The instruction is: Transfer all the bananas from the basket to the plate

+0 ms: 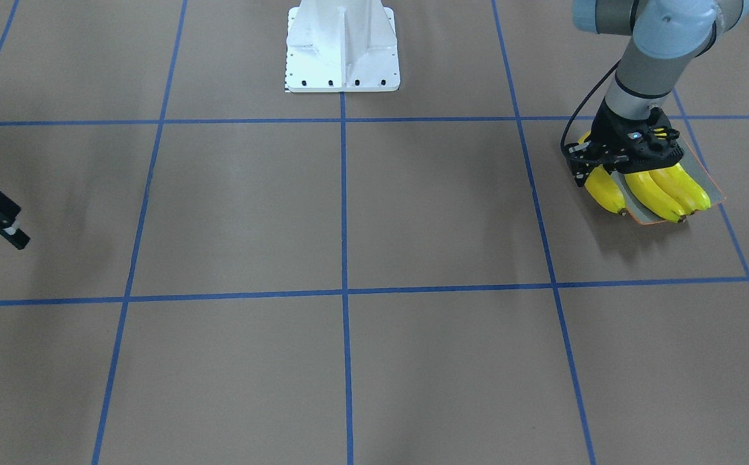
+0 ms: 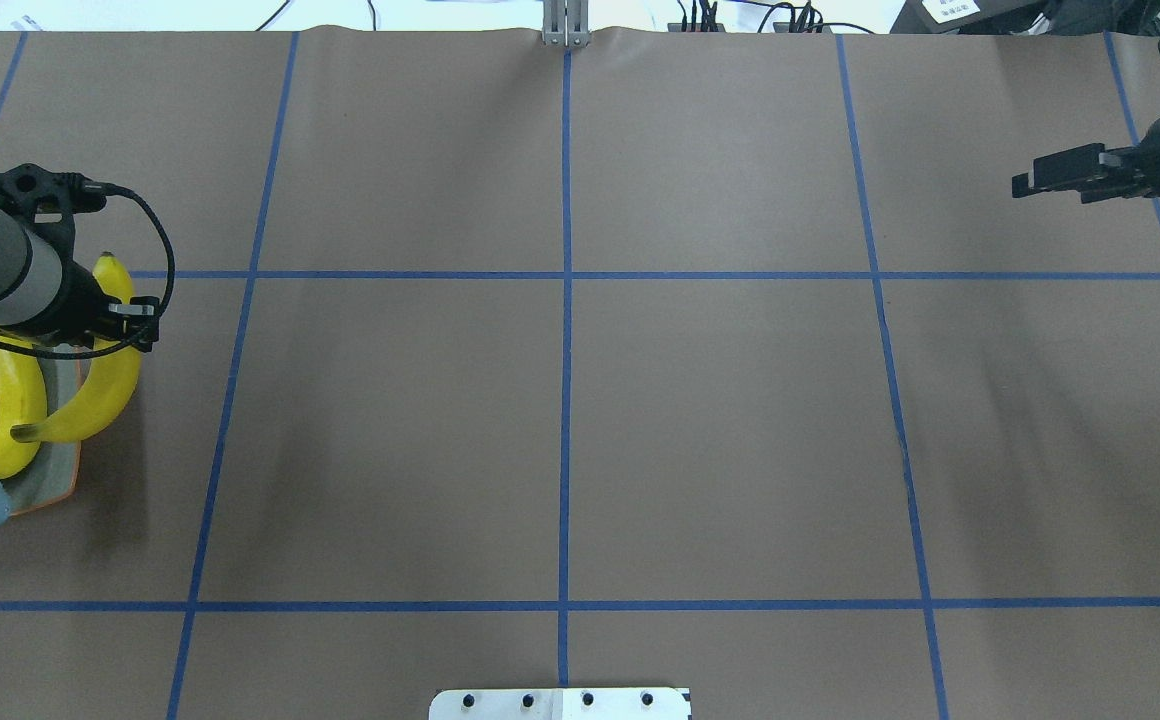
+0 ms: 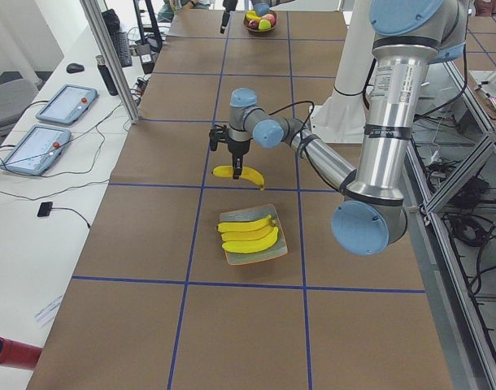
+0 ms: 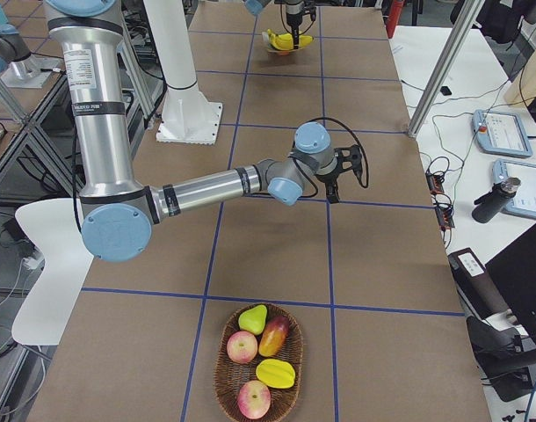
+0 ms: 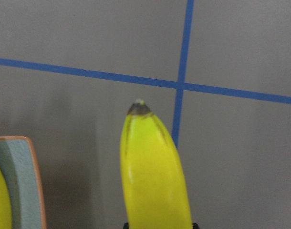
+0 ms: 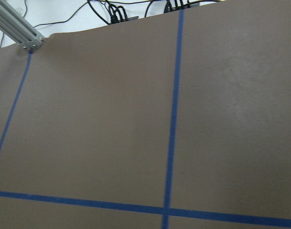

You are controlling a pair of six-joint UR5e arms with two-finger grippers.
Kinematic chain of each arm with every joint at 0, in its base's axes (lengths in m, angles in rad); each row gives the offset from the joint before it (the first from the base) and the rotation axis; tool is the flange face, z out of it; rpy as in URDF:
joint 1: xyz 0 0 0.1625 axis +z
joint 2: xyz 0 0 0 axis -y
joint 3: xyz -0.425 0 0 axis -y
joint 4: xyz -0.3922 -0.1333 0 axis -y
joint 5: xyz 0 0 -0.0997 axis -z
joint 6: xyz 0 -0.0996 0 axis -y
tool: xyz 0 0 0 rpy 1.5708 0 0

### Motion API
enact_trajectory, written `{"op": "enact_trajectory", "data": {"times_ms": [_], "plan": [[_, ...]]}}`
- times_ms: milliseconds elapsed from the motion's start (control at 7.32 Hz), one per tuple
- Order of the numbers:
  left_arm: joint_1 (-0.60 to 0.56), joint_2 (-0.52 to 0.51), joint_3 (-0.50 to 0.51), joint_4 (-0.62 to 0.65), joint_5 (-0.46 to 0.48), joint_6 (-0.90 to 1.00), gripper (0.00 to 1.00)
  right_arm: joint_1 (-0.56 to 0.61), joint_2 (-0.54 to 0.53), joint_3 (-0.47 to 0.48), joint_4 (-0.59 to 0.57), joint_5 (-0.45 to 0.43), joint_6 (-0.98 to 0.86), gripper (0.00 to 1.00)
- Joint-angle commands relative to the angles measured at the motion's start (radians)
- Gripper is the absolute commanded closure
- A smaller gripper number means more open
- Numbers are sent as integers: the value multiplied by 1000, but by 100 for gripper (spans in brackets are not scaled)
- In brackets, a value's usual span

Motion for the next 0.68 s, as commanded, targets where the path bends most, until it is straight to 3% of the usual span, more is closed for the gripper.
{"op": "enact_trajectory", "data": {"times_ms": [0, 273, 546], "plan": [[23, 6, -3, 127, 74, 33, 100, 58, -11, -4, -142, 36, -190, 0], [22, 6, -17, 242, 111, 33, 100, 58, -19, 5, -144, 39, -189, 0], [23, 8, 29, 245, 111, 9, 100, 58, -20, 2, -144, 39, -189, 0]]}}
